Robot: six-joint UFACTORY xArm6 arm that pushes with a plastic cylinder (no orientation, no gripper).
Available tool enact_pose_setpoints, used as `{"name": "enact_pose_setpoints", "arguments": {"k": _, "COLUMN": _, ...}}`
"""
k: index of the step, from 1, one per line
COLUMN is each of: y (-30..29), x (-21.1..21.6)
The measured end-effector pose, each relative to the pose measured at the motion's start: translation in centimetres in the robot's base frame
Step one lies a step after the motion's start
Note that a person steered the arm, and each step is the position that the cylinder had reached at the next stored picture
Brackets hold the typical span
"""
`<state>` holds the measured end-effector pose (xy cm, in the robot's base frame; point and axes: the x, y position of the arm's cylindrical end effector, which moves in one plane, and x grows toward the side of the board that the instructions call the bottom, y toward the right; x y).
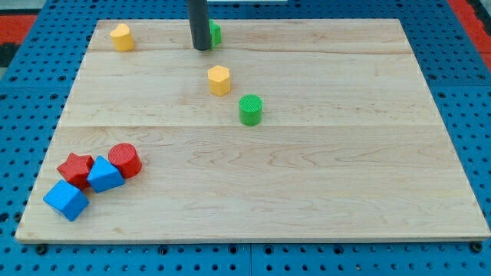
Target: Slide the green star right a bit
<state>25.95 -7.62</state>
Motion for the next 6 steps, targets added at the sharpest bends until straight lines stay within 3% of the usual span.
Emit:
{"name": "enact_pose_setpoints", "arguments": {"k": 2, "y": -3.6, "x": -0.2}}
{"name": "enact_pose_setpoints", "arguments": {"k": 3, "y": -5.7, "x": -2.7}}
{"name": "enact_pose_setpoints", "arguments": {"k": 4, "y": 1.2, "x": -3.1}}
{"name": "enact_pose_setpoints", "arguments": {"k": 6, "y": 1.8, "x": -2.5}}
